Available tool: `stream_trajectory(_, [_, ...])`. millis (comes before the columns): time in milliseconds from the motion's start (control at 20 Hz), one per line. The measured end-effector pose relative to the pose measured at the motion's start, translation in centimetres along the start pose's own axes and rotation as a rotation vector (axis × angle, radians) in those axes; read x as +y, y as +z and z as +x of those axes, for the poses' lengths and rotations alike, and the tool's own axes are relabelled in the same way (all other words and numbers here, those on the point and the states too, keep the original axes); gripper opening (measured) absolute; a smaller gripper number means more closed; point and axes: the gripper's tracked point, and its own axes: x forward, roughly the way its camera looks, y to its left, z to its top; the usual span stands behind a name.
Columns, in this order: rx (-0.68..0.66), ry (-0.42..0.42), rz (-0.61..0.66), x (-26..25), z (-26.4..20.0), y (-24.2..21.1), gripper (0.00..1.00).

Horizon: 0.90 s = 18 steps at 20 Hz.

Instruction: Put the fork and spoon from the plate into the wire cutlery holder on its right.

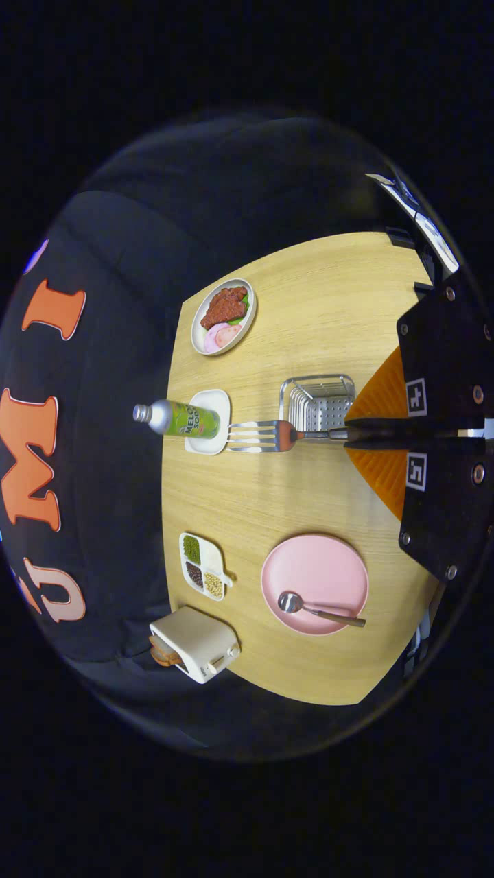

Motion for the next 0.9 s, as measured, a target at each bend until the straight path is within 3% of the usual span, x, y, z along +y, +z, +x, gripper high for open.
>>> stream_trajectory(450, [0.209,0.001,-0.122,-4.0,1.5,-2.2,0.05])
stream_trajectory(700, [0.326,0.036,-0.232,-3.9,2.7,-3.0,0.06])
stream_trajectory(900, [0.414,0.064,-0.244,-3.4,3.4,-3.2,0.06])
